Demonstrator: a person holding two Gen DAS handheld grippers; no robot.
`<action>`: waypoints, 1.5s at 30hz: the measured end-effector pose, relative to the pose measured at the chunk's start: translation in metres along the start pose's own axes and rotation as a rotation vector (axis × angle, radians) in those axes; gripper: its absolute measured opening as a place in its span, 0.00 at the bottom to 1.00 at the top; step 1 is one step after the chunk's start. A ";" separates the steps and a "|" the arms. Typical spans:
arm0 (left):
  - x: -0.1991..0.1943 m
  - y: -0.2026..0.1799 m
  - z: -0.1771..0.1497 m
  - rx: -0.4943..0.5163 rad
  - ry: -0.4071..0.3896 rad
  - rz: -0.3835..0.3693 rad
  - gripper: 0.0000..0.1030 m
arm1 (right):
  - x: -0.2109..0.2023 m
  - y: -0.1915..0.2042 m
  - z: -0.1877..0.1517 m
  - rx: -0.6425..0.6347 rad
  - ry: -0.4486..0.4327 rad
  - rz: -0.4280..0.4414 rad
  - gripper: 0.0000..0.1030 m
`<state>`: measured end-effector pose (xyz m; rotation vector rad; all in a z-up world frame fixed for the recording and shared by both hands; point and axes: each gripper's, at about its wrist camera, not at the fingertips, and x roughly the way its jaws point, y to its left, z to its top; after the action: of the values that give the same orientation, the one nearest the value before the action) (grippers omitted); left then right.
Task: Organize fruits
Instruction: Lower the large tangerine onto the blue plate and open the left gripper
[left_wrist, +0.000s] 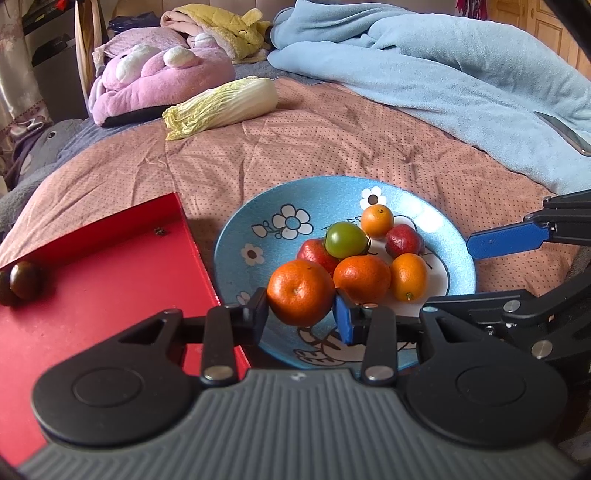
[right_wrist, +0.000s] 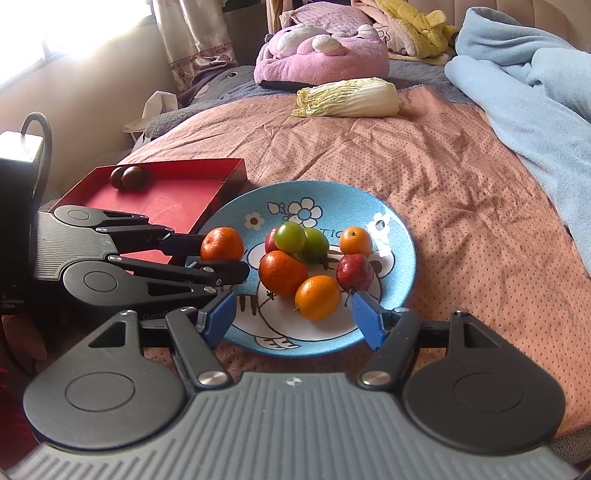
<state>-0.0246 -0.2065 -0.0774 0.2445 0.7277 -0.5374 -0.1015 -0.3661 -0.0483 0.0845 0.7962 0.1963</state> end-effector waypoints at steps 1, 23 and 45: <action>0.000 0.000 0.000 -0.002 0.001 -0.001 0.40 | -0.001 0.000 0.000 0.001 -0.001 0.000 0.72; -0.024 0.017 0.003 -0.081 -0.074 -0.002 0.58 | -0.004 -0.011 0.006 0.068 -0.030 -0.011 0.80; -0.045 0.074 0.008 -0.188 -0.081 0.194 0.58 | -0.007 0.011 0.016 0.037 -0.031 0.031 0.81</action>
<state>-0.0079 -0.1306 -0.0388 0.1159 0.6626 -0.2908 -0.0963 -0.3567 -0.0310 0.1343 0.7676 0.2090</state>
